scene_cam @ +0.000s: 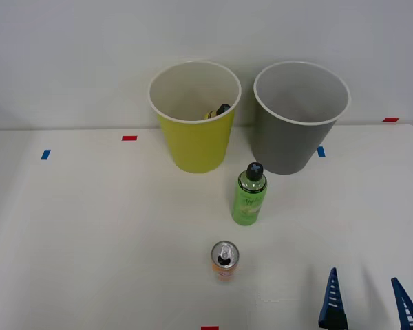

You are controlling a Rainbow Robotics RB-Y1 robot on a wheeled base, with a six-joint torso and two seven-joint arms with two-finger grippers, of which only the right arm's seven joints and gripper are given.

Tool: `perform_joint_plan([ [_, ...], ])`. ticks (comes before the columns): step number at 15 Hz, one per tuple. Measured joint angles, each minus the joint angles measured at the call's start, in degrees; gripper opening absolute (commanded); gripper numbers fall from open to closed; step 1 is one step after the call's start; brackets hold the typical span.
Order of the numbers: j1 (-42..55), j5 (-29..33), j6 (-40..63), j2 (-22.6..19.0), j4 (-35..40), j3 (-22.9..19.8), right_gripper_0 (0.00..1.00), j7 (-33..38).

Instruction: Put cans in the gray bin, plastic bottles in the light green bin

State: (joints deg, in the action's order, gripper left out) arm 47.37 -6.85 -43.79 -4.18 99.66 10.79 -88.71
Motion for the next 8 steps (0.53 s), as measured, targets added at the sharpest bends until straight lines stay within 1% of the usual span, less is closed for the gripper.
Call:
perform_joint_plan([
  [8,-0.4,5.5,0.1,0.3,0.0,-0.7,1.0,0.6],
])
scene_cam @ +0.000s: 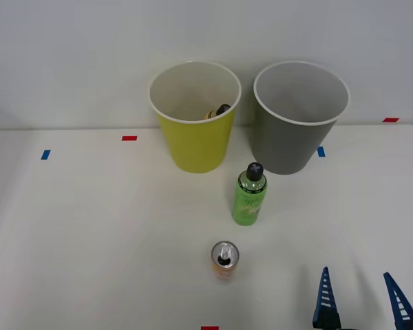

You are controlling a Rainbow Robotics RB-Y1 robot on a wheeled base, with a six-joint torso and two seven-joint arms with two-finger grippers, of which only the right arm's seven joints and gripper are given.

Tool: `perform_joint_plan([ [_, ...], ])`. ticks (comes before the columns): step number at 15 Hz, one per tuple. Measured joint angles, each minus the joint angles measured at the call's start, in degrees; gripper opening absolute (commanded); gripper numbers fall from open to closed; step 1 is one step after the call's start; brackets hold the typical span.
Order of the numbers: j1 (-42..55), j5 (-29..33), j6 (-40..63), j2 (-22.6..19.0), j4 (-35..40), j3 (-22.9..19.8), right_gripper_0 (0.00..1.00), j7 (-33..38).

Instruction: Put cans in the gray bin, plastic bottles in the light green bin

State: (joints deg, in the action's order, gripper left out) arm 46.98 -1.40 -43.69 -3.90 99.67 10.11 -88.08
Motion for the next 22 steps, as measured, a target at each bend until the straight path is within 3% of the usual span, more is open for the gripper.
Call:
perform_joint_plan([
  [11,0.5,24.3,-0.1,4.9,0.2,-8.2,1.0,3.2],
  [22,0.0,32.4,-0.2,4.9,1.0,-12.3,1.0,6.0],
])
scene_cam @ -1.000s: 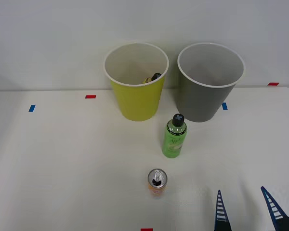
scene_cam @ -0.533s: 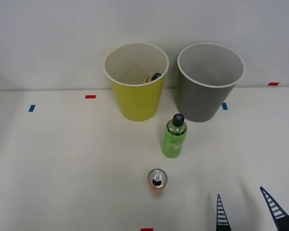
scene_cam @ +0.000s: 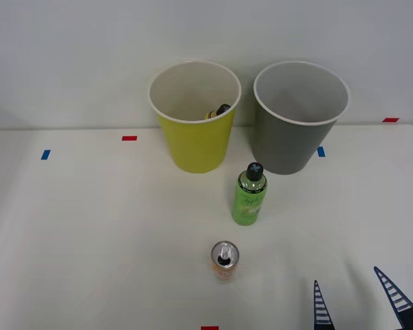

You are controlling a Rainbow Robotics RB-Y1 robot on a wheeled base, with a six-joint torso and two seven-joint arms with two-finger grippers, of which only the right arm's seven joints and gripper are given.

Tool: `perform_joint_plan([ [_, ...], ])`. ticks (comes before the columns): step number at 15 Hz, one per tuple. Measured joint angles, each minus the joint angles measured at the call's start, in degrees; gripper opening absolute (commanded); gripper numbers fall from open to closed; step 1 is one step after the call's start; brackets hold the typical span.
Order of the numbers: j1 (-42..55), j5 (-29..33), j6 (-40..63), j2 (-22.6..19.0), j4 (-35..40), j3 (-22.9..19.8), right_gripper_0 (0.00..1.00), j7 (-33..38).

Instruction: Put cans in the gray bin, plastic bottles in the light green bin

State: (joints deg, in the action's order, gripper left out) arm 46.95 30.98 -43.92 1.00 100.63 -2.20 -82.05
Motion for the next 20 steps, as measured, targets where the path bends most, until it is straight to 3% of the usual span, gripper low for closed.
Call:
perform_joint_plan([
  [10,-0.2,0.4,-0.3,0.0,0.0,-0.7,1.0,4.5],
  [14,0.3,3.7,-3.1,0.0,0.0,-2.2,1.0,12.7],
  [20,0.8,4.7,-3.8,0.0,0.0,-1.9,1.0,19.0],
])
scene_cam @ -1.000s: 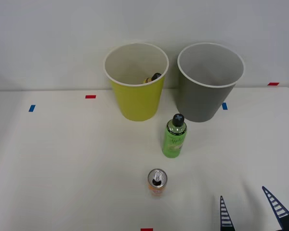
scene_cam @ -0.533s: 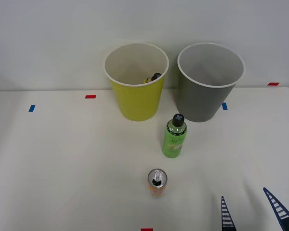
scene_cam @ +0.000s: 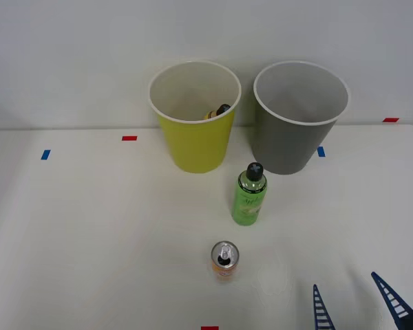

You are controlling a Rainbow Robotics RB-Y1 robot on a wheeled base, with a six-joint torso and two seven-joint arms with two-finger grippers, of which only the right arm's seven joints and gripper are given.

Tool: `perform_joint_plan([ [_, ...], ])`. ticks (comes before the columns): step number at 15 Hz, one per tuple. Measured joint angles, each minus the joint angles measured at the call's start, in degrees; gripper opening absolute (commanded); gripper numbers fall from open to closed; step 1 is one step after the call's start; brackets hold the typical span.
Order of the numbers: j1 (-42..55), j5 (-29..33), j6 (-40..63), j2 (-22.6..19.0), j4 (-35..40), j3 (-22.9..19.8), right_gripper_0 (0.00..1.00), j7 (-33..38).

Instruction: Put cans in the gray bin, plastic bottles in the light green bin

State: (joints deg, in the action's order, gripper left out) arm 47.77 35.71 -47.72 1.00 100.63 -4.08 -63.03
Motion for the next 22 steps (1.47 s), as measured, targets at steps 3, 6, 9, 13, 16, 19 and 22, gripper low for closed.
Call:
perform_joint_plan([
  [3,0.2,0.3,0.0,0.0,0.0,0.1,1.0,2.3],
  [6,0.3,0.9,0.0,0.0,0.0,0.2,1.0,5.0],
  [9,0.4,4.1,-1.0,0.0,0.0,-1.0,1.0,10.8],
  [13,0.3,4.4,-1.2,0.0,0.0,-1.0,1.0,10.0],
  [16,-0.1,4.4,-1.5,0.0,0.0,-0.9,1.0,9.2],
  [19,-0.7,4.0,-2.6,0.0,0.0,-1.4,1.0,8.5],
  [22,-0.7,4.0,-2.8,0.0,0.0,-1.4,1.0,8.5],
])
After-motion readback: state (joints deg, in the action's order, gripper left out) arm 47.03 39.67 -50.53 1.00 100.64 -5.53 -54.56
